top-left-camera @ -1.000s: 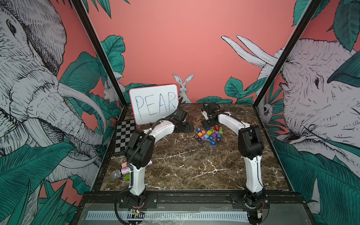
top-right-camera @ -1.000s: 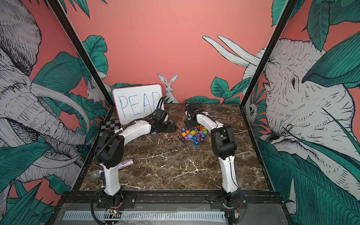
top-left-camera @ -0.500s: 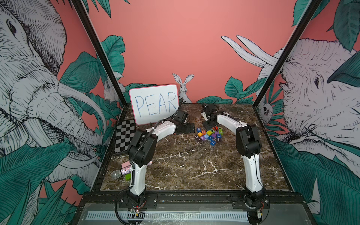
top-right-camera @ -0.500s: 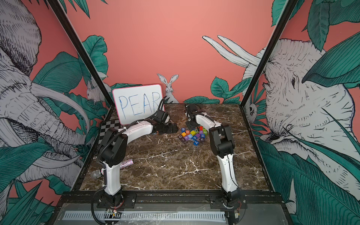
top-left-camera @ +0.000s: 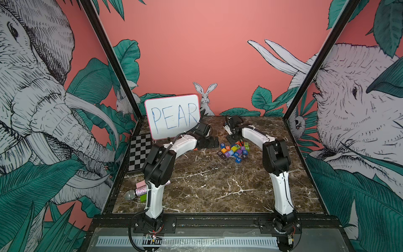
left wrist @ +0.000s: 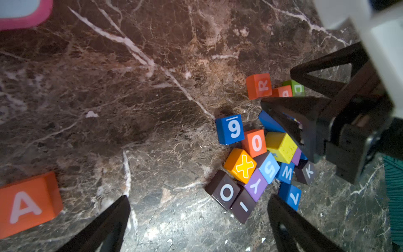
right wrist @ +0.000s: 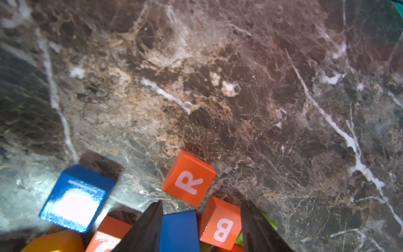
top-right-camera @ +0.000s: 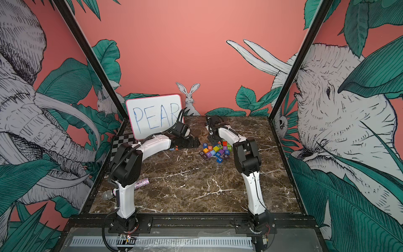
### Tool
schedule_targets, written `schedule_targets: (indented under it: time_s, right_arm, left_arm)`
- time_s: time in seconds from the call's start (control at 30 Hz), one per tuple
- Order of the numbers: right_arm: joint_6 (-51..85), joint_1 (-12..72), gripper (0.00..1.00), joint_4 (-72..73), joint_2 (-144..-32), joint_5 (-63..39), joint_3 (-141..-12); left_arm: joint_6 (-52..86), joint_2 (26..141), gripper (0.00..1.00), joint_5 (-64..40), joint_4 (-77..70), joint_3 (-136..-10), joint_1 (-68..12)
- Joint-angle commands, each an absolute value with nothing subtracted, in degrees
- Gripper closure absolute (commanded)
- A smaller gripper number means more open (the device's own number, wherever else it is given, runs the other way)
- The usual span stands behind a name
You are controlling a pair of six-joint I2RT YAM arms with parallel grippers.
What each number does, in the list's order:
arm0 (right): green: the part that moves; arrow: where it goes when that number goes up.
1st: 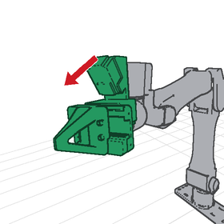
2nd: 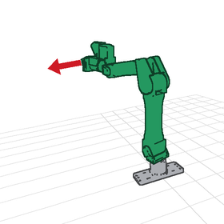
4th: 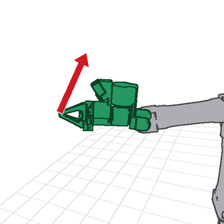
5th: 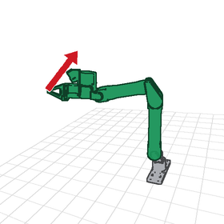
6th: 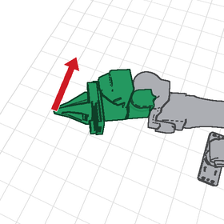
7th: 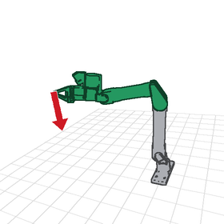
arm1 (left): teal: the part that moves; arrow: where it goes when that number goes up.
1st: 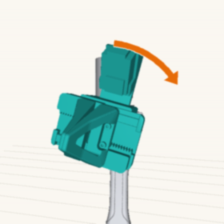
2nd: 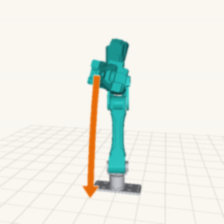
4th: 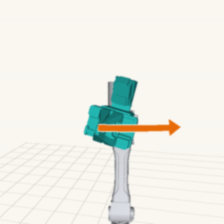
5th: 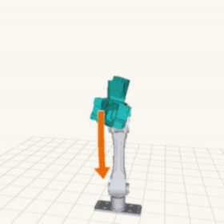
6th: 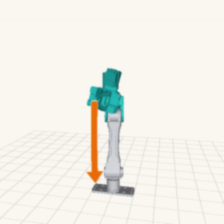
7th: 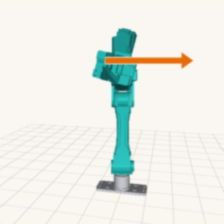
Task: Spell the uppercase word “pear” with letter blocks
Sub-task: Pick up the letter block from the center of the board.
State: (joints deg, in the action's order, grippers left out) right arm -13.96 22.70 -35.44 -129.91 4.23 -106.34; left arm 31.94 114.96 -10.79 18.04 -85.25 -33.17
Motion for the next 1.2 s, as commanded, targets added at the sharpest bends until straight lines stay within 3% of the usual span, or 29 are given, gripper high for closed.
schedule_targets:
  time_s: [0.0,0.67,1.17]
  right_arm:
    - [-18.94,22.41,0.41,-36.07,-129.18,3.45,-106.41]
    - [-21.01,22.41,0.40,-35.60,-131.95,4.58,-107.27]
    - [-20.43,21.75,0.39,-39.82,-137.12,3.82,-115.97]
  left_arm:
    - [32.33,114.79,0.01,-11.26,18.99,-86.83,-32.81]
    - [32.96,113.66,0.01,-11.08,17.47,-84.73,-32.52]
    - [32.87,113.47,0.01,-11.22,18.02,-85.46,-32.35]
